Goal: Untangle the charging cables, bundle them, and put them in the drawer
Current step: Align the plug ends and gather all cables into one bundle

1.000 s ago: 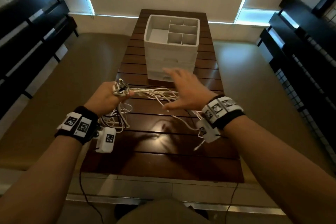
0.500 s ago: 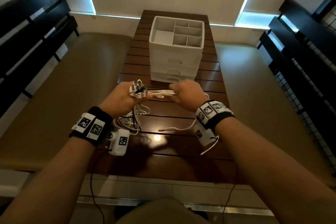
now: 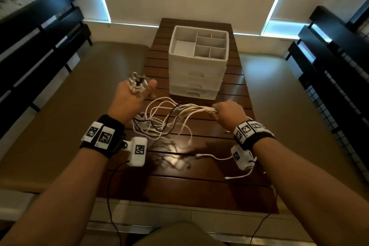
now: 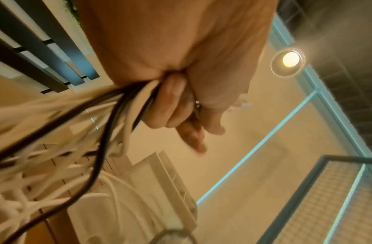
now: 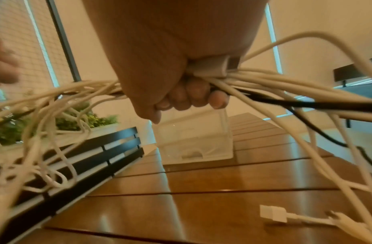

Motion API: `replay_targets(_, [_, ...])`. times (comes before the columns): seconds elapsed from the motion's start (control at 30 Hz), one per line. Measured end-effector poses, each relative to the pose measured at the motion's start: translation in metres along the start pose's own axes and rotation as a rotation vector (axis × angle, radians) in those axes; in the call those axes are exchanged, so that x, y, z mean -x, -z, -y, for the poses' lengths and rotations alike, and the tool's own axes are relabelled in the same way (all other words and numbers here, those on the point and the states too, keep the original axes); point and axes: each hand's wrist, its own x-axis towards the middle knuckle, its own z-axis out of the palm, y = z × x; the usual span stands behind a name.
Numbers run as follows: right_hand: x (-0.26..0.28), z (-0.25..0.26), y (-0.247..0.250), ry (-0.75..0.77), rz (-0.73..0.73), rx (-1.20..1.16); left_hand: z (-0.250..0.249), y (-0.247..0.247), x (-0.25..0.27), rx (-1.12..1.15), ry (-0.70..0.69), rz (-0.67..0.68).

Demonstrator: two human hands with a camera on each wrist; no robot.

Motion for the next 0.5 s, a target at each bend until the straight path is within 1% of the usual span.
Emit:
replay_targets(0.03, [0.0,-0.005,-0.004,-0.041,0.023,0.008,-0.002,0.006,-0.002,0.005,0.003,-0.058])
replay_targets(0.1, [-0.001,-0.01,-0.008,-0.09,0.119,0.023,-0.005,0.013,-0.004,0.075,0.022,-0.155])
replay_targets(0.17, [-0.004,-0.011,-0.006,-0.096,0.232,0.035,-0.01,0.015,-0.007,0.146,0.055,-0.225])
replay_targets(0.23, [-0.006,-0.005,0.011,-0.059,0.28,0.018,-0.016,0.016,-0.011,0.18,0.098,-0.275])
replay_targets(0.27, [-0.007,0.002,0.023,-0.005,0.257,-0.037,-0.018,0.015,-0.012,0.223,0.122,-0.295])
replay_targets(0.3, [-0.007,0.012,0.036,0.065,0.196,-0.114,-0.018,0.014,-0.013,0.273,0.149,-0.325])
replay_targets(0.33, [-0.006,0.026,0.049,0.155,0.113,-0.203,-0.018,0.011,-0.013,0.324,0.154,-0.324])
replay_targets(0.4, [-0.001,0.068,0.065,0.356,-0.013,-0.346,-0.023,0.0,-0.012,0.395,0.131,-0.256])
replay_targets(0.47, [0.002,0.117,0.063,0.52,-0.039,-0.414,-0.031,-0.014,-0.005,0.447,0.101,-0.17])
replay_targets(0.5, [0.002,0.138,0.057,0.561,-0.039,-0.487,-0.035,-0.019,-0.002,0.481,0.088,-0.134])
